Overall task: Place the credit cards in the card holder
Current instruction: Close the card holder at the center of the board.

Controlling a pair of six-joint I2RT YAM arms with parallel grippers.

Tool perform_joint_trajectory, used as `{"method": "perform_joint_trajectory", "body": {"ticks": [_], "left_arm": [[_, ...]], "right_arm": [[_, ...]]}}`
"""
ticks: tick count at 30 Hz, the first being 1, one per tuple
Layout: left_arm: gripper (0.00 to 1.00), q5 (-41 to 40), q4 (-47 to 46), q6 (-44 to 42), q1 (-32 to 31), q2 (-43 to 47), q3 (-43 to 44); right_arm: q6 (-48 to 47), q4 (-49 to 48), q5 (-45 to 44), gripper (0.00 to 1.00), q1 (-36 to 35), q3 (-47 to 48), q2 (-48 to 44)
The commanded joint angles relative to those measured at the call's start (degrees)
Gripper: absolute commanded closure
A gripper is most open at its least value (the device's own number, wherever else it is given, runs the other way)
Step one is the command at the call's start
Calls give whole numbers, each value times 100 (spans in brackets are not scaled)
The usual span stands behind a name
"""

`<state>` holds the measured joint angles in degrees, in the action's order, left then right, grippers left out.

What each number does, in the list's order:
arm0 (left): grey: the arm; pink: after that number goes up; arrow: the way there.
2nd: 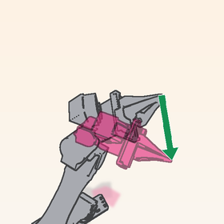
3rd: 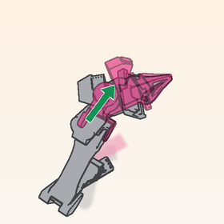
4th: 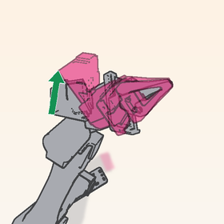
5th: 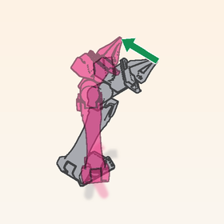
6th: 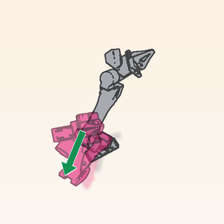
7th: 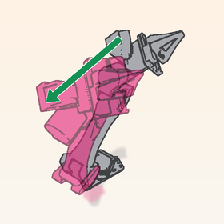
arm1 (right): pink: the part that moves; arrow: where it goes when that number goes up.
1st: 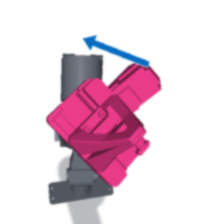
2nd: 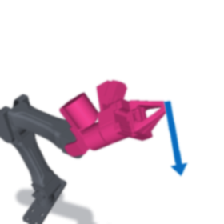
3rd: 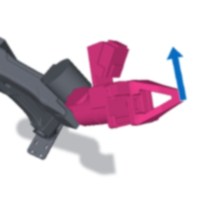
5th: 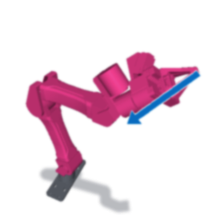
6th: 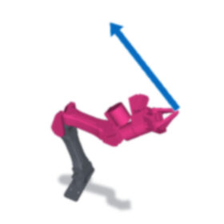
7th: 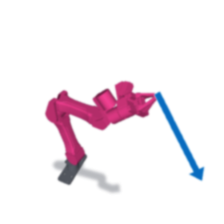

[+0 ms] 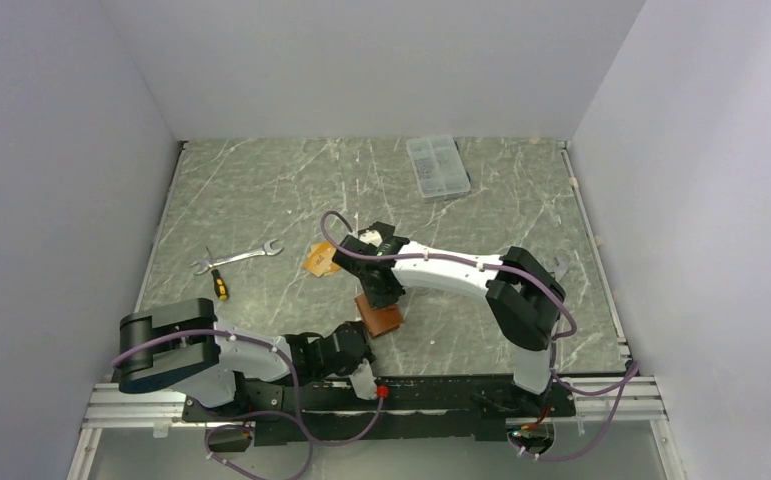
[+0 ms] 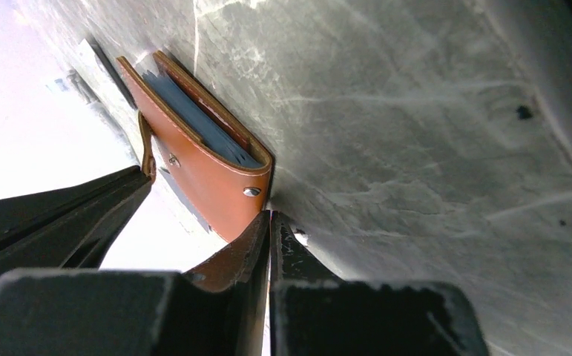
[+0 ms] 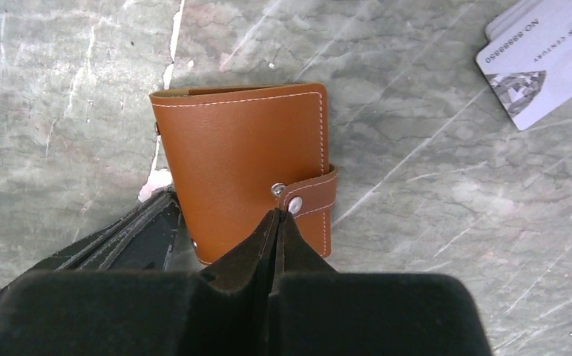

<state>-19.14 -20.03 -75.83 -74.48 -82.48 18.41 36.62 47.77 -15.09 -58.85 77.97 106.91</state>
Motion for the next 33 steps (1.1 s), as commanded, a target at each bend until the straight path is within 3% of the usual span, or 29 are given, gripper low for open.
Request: {"method": "perform_joint_trajectory", "body": {"ticks": [1, 22, 32, 33], "left_arm": [[90, 335, 690, 110, 81, 57, 108], [92, 410, 1010, 120, 135, 135, 156], [93, 369, 1086, 99, 135, 179, 140], [93, 360, 1081, 93, 135, 178, 137]], "right_arm": [[-181, -213, 235, 100, -30, 33, 50], [-353, -348, 506, 100, -15, 25, 377], [-443, -692, 835, 100, 189, -330, 119], [-449, -717, 882, 94, 192, -337, 75]]}}
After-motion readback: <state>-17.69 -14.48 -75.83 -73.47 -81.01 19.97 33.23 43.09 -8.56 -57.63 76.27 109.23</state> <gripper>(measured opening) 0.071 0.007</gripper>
